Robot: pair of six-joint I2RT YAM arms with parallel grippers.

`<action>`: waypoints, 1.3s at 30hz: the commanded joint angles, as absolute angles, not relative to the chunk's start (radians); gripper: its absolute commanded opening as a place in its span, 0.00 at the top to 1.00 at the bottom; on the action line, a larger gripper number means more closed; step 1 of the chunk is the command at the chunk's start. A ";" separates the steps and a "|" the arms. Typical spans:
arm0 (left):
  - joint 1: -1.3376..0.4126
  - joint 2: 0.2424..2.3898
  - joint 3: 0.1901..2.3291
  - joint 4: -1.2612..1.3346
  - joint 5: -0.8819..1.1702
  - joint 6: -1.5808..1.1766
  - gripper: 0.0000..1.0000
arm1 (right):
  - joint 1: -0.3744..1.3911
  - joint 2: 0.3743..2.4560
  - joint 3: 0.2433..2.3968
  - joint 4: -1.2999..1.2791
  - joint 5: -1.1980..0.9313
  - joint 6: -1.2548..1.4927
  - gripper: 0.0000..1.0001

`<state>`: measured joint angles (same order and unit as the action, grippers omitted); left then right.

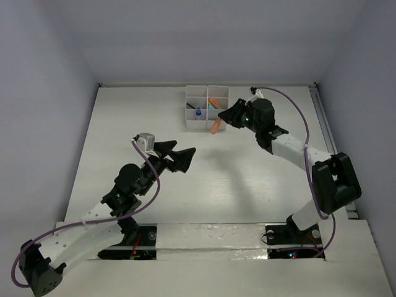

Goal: Sort the stationery into containers
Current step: Place the stationery next to the pen.

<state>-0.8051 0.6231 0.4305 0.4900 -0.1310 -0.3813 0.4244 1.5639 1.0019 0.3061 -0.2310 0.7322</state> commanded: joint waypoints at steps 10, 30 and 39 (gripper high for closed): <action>-0.804 0.670 0.370 0.528 -0.216 -0.364 0.01 | 0.423 1.807 1.304 0.390 0.222 0.339 1.00; -0.804 0.683 0.351 0.522 -0.311 -0.385 0.01 | 0.453 1.909 1.361 0.433 0.226 0.282 0.39; -0.804 0.670 0.419 0.437 -0.339 -0.442 0.01 | 0.453 1.665 1.294 0.324 0.161 0.345 0.00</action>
<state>-0.8047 0.6907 0.3527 0.4461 -0.3130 -0.4099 0.4465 1.8107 1.3258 0.3046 0.1856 0.3138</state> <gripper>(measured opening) 0.990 0.995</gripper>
